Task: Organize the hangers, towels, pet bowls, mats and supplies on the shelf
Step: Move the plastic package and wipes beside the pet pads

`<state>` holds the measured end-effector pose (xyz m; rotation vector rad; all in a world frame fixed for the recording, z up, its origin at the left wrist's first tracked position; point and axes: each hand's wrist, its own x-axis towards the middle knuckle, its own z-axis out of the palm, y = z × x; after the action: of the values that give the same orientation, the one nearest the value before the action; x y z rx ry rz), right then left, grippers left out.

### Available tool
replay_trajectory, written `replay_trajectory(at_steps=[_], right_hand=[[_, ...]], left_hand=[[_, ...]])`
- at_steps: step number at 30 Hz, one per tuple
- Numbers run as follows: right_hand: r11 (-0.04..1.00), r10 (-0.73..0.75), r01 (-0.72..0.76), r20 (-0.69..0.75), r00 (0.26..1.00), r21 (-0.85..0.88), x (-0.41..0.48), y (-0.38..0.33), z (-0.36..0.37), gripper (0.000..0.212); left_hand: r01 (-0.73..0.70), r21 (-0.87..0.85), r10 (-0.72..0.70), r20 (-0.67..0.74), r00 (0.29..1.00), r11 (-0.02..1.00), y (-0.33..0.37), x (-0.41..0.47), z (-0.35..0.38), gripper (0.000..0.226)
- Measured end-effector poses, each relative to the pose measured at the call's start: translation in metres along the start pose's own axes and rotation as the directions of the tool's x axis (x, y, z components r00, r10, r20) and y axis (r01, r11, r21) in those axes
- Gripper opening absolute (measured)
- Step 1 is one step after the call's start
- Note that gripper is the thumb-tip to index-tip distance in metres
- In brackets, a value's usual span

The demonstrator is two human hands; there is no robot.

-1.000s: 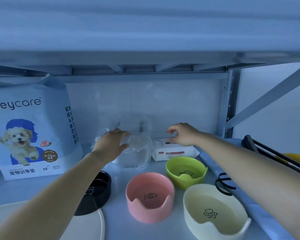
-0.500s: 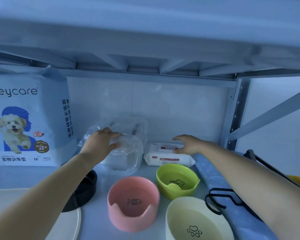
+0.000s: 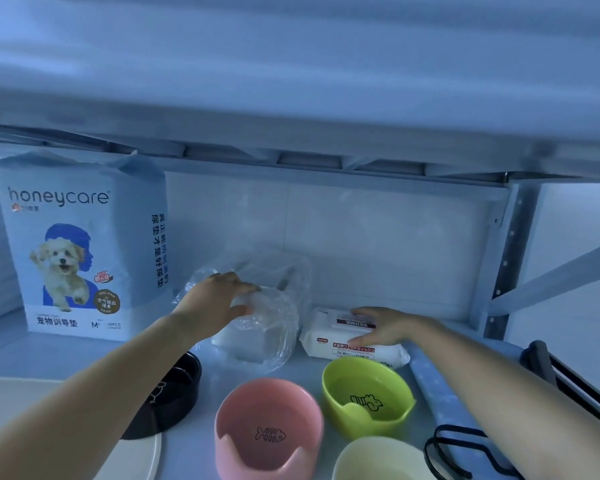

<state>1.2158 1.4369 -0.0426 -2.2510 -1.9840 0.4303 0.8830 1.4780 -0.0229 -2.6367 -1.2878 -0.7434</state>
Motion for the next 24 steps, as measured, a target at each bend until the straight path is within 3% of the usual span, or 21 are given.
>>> replay_trajectory(at_steps=[8, 12, 15, 24], right_hand=[[0.999, 0.023, -0.026, 0.06, 0.998, 0.046, 0.012, -0.001, -0.003, 0.11], [0.999, 0.032, -0.035, 0.081, 0.996, 0.031, 0.012, -0.005, -0.005, 0.132], [0.997, 0.035, -0.039, 0.064, 0.997, 0.063, 0.013, -0.003, -0.003, 0.117], [0.999, -0.007, 0.011, -0.082, 0.997, 0.048, 0.012, -0.004, 0.005, 0.109]], left_hand=[[0.014, 0.02, -0.015, 0.019, 1.0, 1.0, 0.001, 0.001, -0.002, 0.044], [0.008, 0.037, -0.008, 0.005, 1.0, 0.999, 0.001, 0.0, -0.002, 0.043], [0.006, 0.03, -0.006, -0.005, 1.0, 1.0, 0.001, -0.001, -0.001, 0.043], [-0.029, 0.005, 0.028, 0.036, 0.999, 1.0, -0.006, 0.002, -0.006, 0.048]])
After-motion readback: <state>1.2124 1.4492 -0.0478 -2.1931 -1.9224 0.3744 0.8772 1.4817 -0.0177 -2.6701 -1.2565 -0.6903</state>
